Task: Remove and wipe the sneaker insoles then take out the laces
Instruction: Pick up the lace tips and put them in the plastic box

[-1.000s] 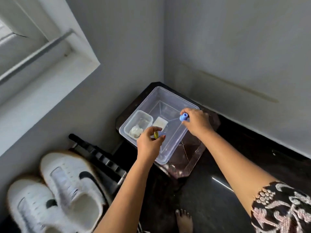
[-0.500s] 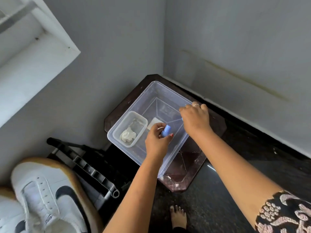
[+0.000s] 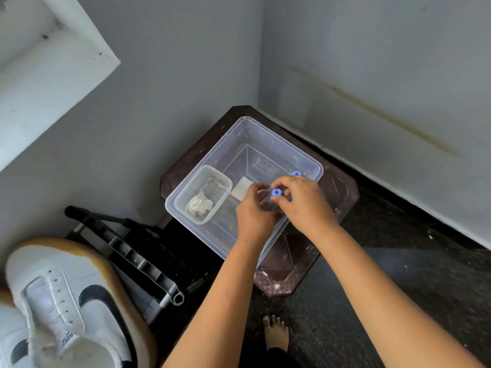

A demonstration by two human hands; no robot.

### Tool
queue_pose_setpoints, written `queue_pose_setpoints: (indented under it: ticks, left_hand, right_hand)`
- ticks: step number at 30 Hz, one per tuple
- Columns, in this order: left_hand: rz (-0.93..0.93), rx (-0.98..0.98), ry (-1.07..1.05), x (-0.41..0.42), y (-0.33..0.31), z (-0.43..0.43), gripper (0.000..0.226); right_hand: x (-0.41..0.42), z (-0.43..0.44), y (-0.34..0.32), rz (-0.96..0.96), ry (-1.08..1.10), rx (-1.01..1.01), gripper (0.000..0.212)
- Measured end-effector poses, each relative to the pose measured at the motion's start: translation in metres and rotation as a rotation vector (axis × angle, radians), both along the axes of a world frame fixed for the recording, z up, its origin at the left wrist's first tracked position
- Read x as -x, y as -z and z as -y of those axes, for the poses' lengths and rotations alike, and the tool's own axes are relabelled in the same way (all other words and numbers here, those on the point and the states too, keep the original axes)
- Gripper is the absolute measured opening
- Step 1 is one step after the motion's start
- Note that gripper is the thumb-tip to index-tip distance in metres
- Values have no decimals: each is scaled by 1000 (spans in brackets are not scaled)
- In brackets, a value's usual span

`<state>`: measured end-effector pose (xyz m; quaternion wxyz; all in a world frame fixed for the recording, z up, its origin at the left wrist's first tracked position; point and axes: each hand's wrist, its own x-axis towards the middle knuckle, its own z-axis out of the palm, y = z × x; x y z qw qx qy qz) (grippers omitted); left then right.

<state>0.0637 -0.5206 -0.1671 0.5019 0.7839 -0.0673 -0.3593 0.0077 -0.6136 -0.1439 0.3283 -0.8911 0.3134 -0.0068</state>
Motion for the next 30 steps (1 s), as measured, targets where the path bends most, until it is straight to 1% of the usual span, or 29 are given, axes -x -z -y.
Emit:
queue_pose_setpoints:
  ticks: [2, 3, 5, 8, 12, 15, 16, 18, 20, 23, 24, 27, 30]
  left_hand:
    - [62, -67, 52, 2, 0, -2, 52]
    - [78, -83, 53, 3, -1, -4, 51]
    - [83, -82, 41, 5, -3, -9, 46]
    - [66, -67, 35, 6, -8, -17, 37]
    - [109, -36, 7, 8, -17, -26, 29]
    - [131, -24, -2, 12, -23, -37, 26]
    - [144, -22, 0, 14, -25, -41, 26]
    - [177, -3, -21, 19, -30, -52, 27]
    - [235, 29, -75, 25, -37, -66, 28]
    - [367, 74, -138, 40, -47, -93, 24]
    - [402, 90, -154, 48, -49, -103, 23]
    - [437, 125, -184, 76, -47, -142, 24]
    - [420, 64, -119, 108, -28, -199, 25]
  right_hand:
    - [3, 4, 5, -56, -26, 210, 17]
    - [4, 5, 7, -97, -26, 290, 18]
    - [2, 6, 9, -148, -5, 368, 18]
    - [-2, 8, 10, -154, 18, 386, 16]
    - [-3, 7, 9, -100, 46, 325, 16]
    - [-2, 5, 10, -106, 47, 337, 15]
    - [-1, 4, 10, -112, 45, 355, 16]
    - [0, 3, 10, -106, 57, 399, 24]
    - [2, -4, 7, -52, 73, 452, 27]
    - [9, -27, -3, 87, 70, 536, 8]
    - [12, -39, -6, 129, 64, 558, 7]
    - [27, -81, -12, 212, 50, 546, 11]
    - [47, -135, -9, 271, 24, 473, 9]
